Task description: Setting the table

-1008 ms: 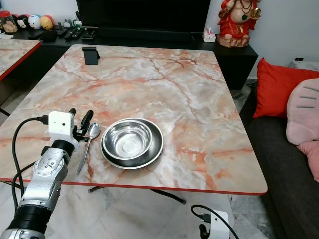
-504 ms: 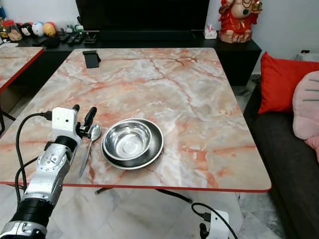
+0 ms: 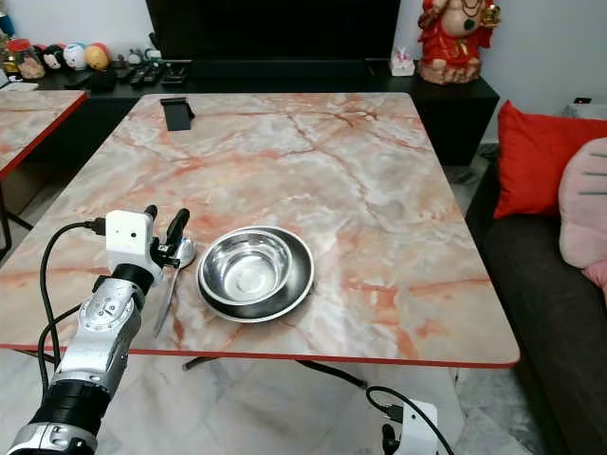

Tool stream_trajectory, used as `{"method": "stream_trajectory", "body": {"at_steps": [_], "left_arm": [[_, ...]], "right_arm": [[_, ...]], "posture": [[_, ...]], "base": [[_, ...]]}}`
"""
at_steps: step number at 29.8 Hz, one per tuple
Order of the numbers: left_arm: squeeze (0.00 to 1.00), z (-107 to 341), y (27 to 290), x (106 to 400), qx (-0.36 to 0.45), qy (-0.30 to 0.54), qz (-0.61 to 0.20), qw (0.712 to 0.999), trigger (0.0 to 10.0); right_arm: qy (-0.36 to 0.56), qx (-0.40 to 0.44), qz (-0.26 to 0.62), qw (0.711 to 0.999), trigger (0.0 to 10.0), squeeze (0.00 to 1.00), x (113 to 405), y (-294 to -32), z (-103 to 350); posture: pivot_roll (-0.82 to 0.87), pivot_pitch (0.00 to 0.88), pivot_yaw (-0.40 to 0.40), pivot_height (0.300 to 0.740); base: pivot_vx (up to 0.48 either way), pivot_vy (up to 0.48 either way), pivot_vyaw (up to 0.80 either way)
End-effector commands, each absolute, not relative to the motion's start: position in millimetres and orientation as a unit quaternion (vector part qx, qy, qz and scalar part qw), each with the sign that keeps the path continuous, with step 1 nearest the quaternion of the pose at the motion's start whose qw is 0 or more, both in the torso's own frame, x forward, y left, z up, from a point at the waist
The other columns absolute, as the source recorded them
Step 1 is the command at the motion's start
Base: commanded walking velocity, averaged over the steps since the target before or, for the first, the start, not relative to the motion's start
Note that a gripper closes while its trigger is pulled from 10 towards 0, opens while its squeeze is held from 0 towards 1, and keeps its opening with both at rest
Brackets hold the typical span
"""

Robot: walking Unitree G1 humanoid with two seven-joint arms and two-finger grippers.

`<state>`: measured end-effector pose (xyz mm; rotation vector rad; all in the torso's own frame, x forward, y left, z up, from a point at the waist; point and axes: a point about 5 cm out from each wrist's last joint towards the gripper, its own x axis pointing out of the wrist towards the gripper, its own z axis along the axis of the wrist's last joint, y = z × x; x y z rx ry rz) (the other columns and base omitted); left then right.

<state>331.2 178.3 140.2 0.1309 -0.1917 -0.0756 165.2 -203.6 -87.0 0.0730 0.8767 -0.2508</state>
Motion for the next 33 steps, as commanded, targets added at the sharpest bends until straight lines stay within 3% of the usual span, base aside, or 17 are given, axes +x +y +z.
{"method": "stream_trajectory", "body": {"at_steps": [1, 33], "left_arm": [[0.0, 141.8, 179.3, 331.2, 0.064, -0.1, -0.033, 0.992, 10.0], [0.0, 150.3, 183.4, 331.1, 0.066, -0.113, -0.019, 0.991, 10.0]], "right_arm": [[0.423, 0.041, -0.122, 0.897, 10.0, 0.0, 164.9, -201.3, -87.5], [0.426, 0.046, -0.108, 0.897, 10.0, 0.0, 166.7, -197.5, -87.6]], "posture": [[-0.02, 0.0, -0.002, 0.74], [0.01, 0.0, 0.003, 0.74]], "base": [[0.0, 0.292, 0.0], [0.0, 0.348, 0.0]]}}
